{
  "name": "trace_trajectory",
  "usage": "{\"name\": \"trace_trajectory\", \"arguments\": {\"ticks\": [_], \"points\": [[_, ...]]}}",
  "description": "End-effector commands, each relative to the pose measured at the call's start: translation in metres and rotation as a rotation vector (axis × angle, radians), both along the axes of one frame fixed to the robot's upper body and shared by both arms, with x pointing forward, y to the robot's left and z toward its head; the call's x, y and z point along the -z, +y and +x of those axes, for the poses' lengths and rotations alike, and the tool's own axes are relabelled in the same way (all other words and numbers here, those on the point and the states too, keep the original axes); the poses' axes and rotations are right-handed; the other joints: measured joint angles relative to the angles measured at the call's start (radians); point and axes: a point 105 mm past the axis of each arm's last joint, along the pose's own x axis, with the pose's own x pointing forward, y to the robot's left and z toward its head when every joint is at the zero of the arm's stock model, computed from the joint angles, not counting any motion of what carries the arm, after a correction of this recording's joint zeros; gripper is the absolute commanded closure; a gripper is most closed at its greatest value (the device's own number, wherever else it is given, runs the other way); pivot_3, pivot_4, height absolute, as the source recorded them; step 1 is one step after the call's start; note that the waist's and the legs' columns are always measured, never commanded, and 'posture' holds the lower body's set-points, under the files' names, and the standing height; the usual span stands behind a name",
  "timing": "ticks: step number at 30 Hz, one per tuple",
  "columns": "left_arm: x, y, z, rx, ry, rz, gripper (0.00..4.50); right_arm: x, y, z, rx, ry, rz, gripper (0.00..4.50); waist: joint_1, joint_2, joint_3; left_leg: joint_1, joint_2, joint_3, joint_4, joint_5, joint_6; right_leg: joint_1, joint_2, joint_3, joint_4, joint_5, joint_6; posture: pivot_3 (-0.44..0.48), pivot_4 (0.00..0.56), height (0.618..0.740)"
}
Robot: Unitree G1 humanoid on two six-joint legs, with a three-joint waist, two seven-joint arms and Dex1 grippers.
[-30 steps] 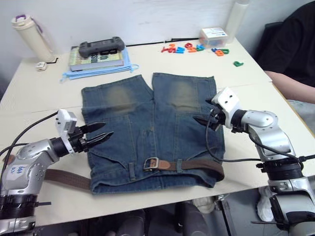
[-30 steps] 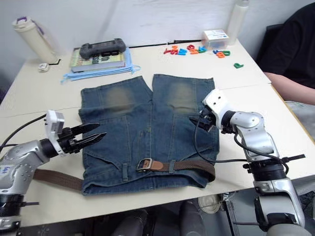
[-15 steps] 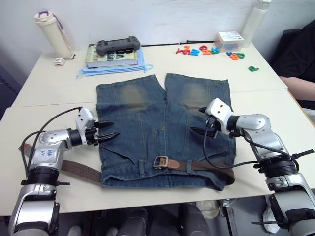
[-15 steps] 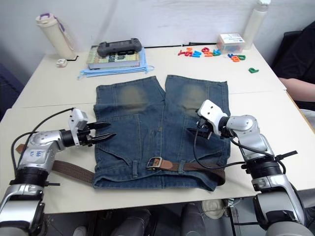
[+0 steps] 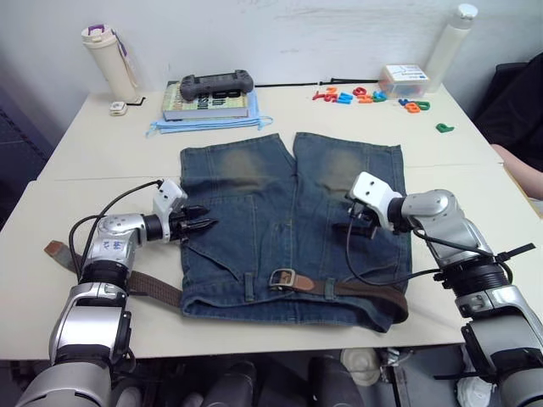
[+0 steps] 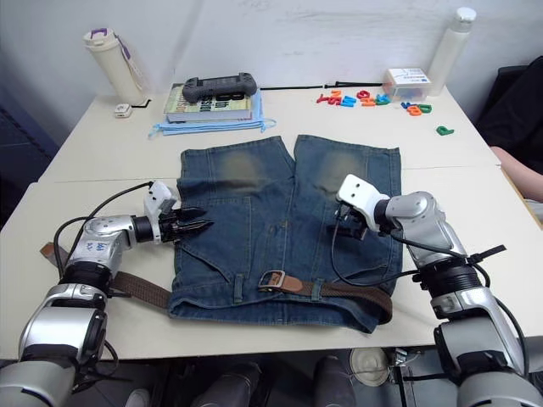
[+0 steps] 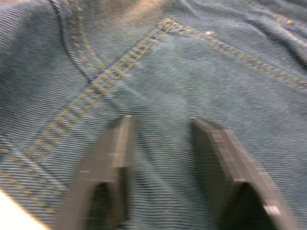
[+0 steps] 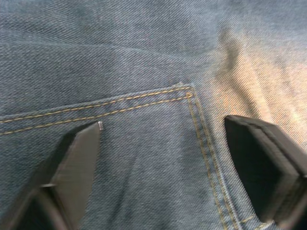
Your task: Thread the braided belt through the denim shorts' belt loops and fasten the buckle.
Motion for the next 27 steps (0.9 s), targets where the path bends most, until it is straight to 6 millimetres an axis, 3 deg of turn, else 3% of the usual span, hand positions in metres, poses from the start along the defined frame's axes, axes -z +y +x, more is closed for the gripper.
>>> {"name": "trace_trajectory", "arguments": {"ticks": [1, 2, 6, 16, 21, 27], "points": [[0.022, 0.001, -0.011, 0.025, 0.064, 0.04, 4.28, 0.031, -0.018, -0.002, 0.121, 0.078, -0.077, 2.16, 0.0, -0.001, -0.004, 0.0, 0.0, 0.0, 0.0, 0.0, 0.0, 0.0, 0.0, 0.0, 0.0, 0.0, 0.0, 0.0, 0.15, 0.714], [0.022, 0.001, -0.012, 0.026, 0.062, 0.04, 4.5, 0.03, -0.017, -0.001, 0.128, 0.072, -0.076, 2.53, 0.0, -0.001, -0.006, 0.0, 0.0, 0.001, 0.0, 0.0, 0.0, 0.0, 0.0, 0.001, 0.0, 0.0, 0.0, 0.0, 0.15, 0.714], [0.021, 0.005, -0.012, -0.008, 0.04, 0.033, 4.5, 0.025, -0.01, 0.006, 0.155, 0.041, -0.063, 4.39, -0.003, -0.001, -0.006, 0.001, 0.0, 0.002, 0.0, 0.0, 0.001, 0.0, 0.0, 0.002, 0.0, 0.0, 0.0, 0.0, 0.15, 0.714], [0.022, 0.025, -0.01, -0.172, 0.01, 0.018, 4.5, 0.018, 0.027, 0.046, 0.198, -0.097, -0.066, 4.45, -0.01, -0.001, -0.007, 0.012, 0.006, 0.01, -0.003, -0.003, -0.001, 0.004, 0.008, 0.014, 0.002, 0.001, 0.0, 0.0, 0.15, 0.714], [0.028, 0.046, -0.004, -0.303, -0.022, 0.104, 4.5, 0.011, 0.034, 0.067, 0.27, -0.192, -0.068, 4.45, -0.015, -0.001, -0.007, 0.016, 0.011, 0.013, -0.01, -0.002, -0.006, 0.001, 0.014, 0.019, 0.002, 0.002, -0.003, 0.0, 0.15, 0.714], [0.023, 0.062, 0.008, -0.424, -0.08, 0.151, 4.5, 0.006, 0.042, 0.075, 0.297, -0.242, -0.044, 4.45, -0.024, 0.0, -0.007, 0.016, 0.013, 0.014, -0.014, 0.0, -0.009, -0.002, 0.016, 0.021, 0.004, 0.002, -0.006, 0.0, 0.15, 0.714]]}}
